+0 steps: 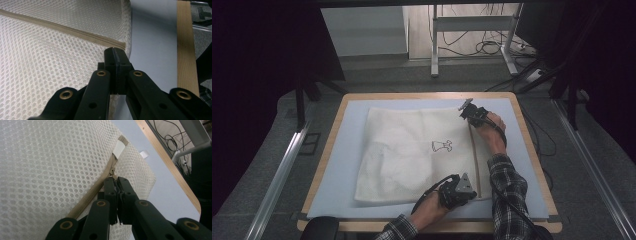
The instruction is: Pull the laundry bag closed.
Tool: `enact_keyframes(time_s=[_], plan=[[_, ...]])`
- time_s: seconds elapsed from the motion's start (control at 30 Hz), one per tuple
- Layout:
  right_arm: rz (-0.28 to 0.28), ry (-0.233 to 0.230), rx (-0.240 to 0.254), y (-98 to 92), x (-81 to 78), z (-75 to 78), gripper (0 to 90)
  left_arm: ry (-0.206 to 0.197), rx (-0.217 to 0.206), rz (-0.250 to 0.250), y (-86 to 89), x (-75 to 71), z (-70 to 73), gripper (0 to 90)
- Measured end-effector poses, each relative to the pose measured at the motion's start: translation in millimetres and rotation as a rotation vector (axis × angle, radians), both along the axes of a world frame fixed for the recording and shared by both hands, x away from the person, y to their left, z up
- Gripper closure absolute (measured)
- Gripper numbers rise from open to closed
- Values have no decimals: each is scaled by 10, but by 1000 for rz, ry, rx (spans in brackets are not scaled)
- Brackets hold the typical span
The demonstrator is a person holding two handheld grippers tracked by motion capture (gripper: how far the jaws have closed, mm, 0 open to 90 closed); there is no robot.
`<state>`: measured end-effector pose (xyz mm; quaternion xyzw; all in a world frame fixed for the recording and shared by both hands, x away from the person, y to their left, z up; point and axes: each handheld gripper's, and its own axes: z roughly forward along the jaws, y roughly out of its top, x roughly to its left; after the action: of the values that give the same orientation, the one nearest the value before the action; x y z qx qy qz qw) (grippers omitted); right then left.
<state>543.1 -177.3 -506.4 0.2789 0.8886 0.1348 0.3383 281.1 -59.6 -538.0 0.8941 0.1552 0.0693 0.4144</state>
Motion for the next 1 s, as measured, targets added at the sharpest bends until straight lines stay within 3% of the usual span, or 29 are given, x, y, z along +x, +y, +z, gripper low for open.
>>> enact_keyframes(time_s=[0.83, 1.0], plan=[[-1, -6, -21, 94, 164, -33, 849, 5, -2, 0, 1, 4, 0, 900], [-12, -12, 11, 86, 203, 0, 822, 2, 0, 0, 1, 2, 0, 900]])
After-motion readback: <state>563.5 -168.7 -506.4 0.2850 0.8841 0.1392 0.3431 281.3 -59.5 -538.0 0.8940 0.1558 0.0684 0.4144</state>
